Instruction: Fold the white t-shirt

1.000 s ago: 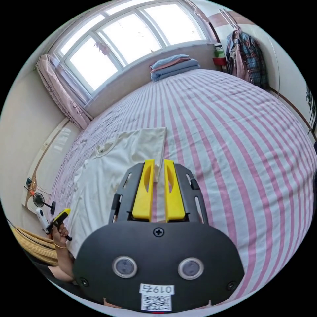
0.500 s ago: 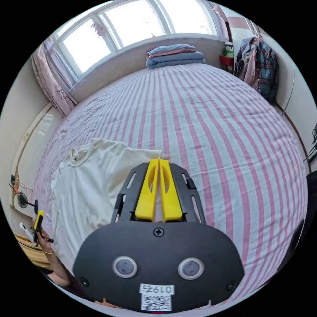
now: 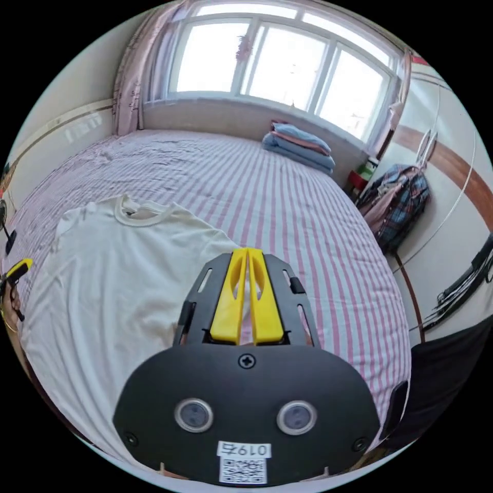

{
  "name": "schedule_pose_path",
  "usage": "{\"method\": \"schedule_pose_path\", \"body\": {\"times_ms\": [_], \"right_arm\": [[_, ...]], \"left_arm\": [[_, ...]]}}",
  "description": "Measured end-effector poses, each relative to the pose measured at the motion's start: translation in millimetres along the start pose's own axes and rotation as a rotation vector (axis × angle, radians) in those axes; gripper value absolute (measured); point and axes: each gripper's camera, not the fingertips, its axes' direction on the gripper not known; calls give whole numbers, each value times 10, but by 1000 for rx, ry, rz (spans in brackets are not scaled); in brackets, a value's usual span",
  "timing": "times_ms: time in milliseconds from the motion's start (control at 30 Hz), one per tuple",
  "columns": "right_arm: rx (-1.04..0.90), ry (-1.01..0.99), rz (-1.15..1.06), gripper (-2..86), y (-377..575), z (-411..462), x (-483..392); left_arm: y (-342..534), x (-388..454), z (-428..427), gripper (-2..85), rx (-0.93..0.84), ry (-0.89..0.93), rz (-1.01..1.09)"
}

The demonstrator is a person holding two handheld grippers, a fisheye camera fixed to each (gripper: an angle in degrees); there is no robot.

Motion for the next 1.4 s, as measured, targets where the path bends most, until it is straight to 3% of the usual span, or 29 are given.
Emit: {"method": "schedule_pose_path", "body": {"times_ms": [67, 233, 433, 600, 800, 1067, 1267, 1400], "right_arm": [[71, -77, -70, -9, -119, -159, -427], [160, -508, -103, 9, -410, -262, -1332], [115, -666, -25, 57, -145, 167, -2129], [94, -680, -1, 57, 328, 607, -2392], [189, -836, 85, 24, 716, 869, -2034], [292, -914, 174, 1, 1111, 1100, -1794], [268, -876, 39, 9, 1097, 1148, -2101], [260, -874, -277, 12, 590, 1016, -2649]], "left_arm": [[-81, -87, -26, 8, 20, -18, -44], [-483, -477, -3, 8, 86, 49, -160], [-1099, -950, 568, 8, -71, 365, -235], [-1398, -1006, 815, 10, -159, 240, -155], [-1611, -1180, 1114, 13, -230, 495, -188], [-1233, -1522, 533, 17, -107, 407, -242], [-1382, -1708, 362, 38, -120, 343, -210], [-1553, -1841, 401, 83, -120, 440, -226]]}}
